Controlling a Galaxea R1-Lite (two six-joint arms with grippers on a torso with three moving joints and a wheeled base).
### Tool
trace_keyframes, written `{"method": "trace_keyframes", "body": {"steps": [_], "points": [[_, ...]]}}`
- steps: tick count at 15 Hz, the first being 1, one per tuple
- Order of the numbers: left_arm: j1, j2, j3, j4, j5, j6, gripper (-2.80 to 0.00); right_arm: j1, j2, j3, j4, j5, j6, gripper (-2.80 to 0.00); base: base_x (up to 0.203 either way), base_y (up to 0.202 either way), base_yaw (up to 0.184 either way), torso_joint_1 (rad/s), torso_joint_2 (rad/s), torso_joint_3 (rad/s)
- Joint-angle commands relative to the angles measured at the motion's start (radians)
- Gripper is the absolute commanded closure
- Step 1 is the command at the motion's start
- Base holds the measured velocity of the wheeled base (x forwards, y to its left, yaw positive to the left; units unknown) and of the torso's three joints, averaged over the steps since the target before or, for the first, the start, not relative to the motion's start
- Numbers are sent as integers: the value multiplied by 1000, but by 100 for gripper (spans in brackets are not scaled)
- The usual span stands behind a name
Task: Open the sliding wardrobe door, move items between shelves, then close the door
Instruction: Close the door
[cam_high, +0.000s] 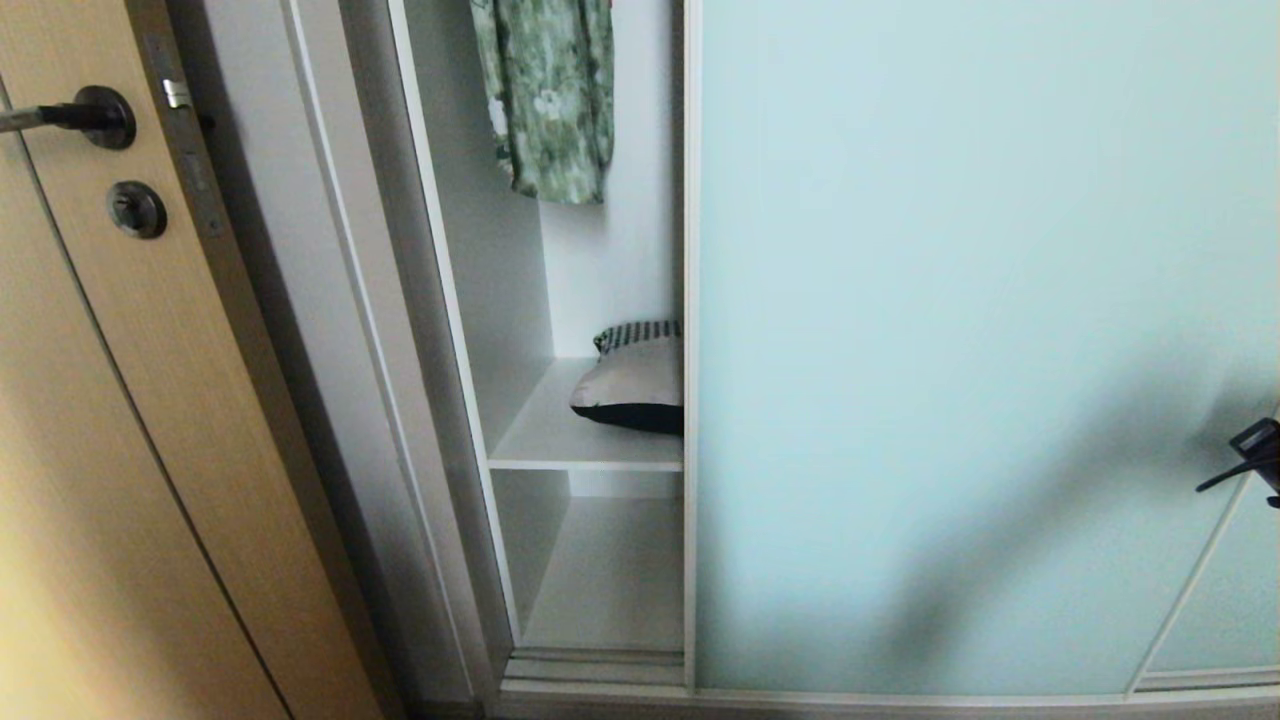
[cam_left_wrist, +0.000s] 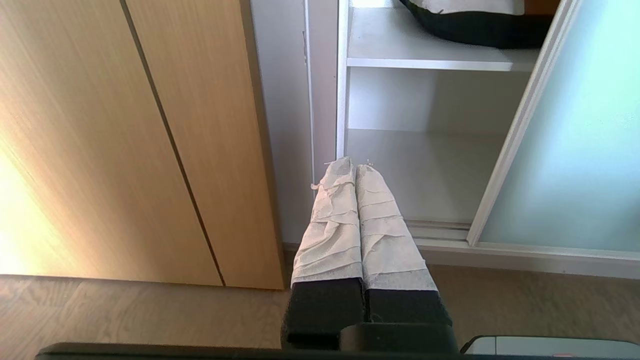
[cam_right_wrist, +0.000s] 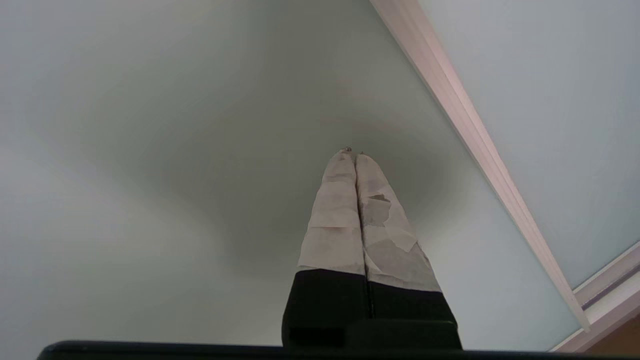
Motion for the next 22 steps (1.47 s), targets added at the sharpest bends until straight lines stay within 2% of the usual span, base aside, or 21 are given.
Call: {"method": "trace_keyframes", "body": {"steps": [1, 5, 7, 18, 20, 22], "points": [[0, 2, 1, 1, 0, 0, 0, 28, -8, 6, -3, 1, 6, 0, 0, 0, 0, 0, 0, 0], [0, 2, 0, 1, 0, 0, 0, 78, -45, 39, 3, -146, 7, 0, 0, 0, 0, 0, 0, 0], [0, 2, -1, 1, 0, 0, 0, 85, -78, 82, 5, -161, 3, 0, 0, 0, 0, 0, 0, 0], [0, 2, 0, 1, -1, -1, 0, 81, -451, 590, -9, -57, 6, 0, 0, 0, 0, 0, 0, 0], [0, 2, -1, 1, 0, 0, 0, 46, -508, 634, -11, -11, 5, 0, 0, 0, 0, 0, 0, 0], [0, 2, -1, 1, 0, 0, 0, 0, -506, 620, -15, 0, 4, 0, 0, 0, 0, 0, 0, 0]]}}
